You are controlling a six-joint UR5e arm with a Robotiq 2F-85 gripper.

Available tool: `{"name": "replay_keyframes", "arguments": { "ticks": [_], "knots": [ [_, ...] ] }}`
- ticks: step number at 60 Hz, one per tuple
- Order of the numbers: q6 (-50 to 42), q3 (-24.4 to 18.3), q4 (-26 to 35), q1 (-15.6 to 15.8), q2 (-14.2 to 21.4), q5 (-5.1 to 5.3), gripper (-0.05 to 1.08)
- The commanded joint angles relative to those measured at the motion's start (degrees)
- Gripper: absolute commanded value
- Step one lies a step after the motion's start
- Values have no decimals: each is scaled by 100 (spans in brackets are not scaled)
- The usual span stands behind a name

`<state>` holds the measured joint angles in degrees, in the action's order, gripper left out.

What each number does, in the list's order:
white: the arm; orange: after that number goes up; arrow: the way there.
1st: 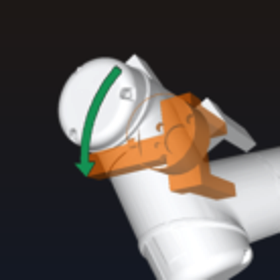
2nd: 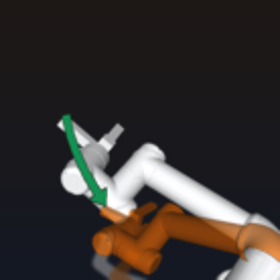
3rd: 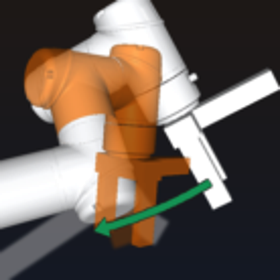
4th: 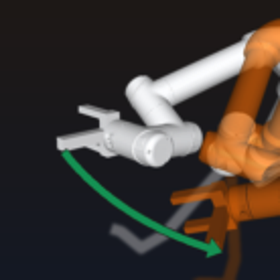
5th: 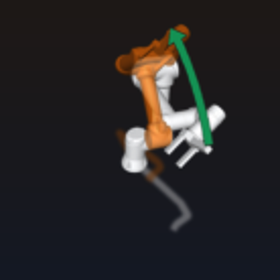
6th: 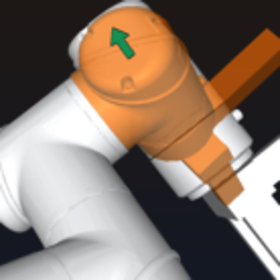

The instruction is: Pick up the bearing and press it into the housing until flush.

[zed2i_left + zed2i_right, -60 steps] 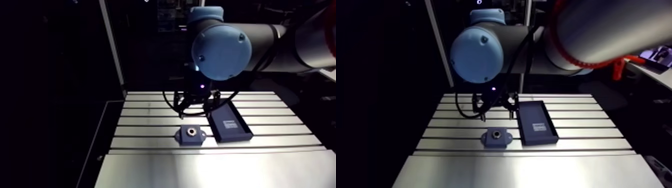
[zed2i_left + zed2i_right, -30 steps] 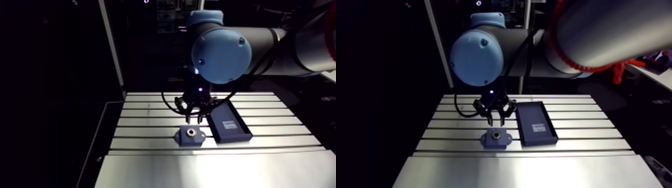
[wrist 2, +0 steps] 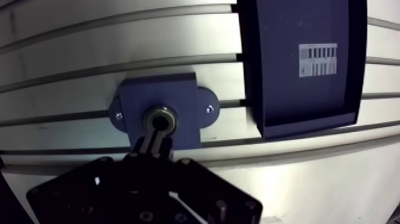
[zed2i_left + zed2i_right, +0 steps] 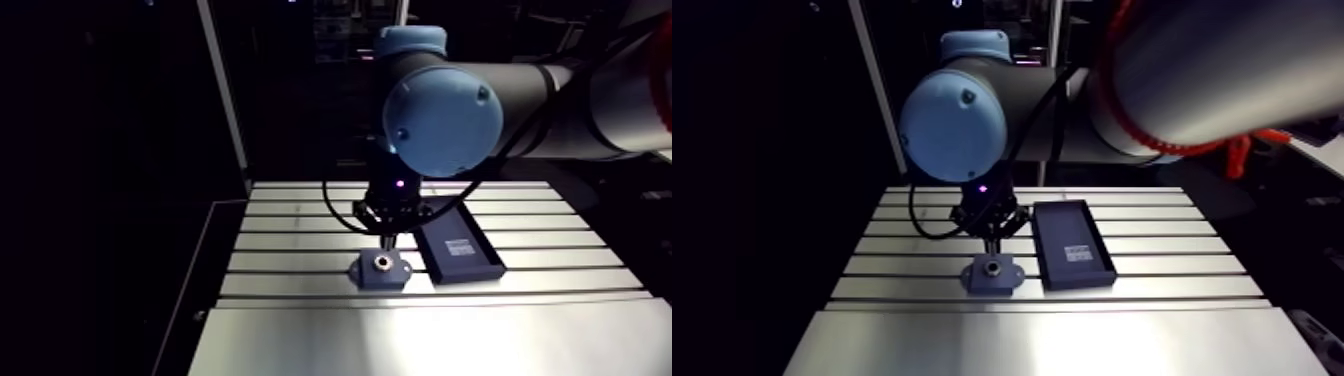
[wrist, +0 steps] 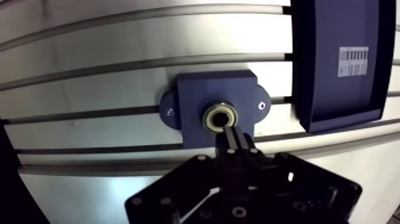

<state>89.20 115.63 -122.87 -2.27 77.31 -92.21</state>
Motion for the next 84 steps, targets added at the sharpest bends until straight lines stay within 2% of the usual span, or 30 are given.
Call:
{"name": "replay_keyframes", "arguments": {
  "ticks": [1,45,54,84],
  "knots": [
    [40,85,-197,-2,-28,6,90],
    [76,184,-331,7,-160,-3,90],
    [115,201,-331,7,-184,40,90],
    [199,237,-603,17,-274,50,89]
  ]
}}
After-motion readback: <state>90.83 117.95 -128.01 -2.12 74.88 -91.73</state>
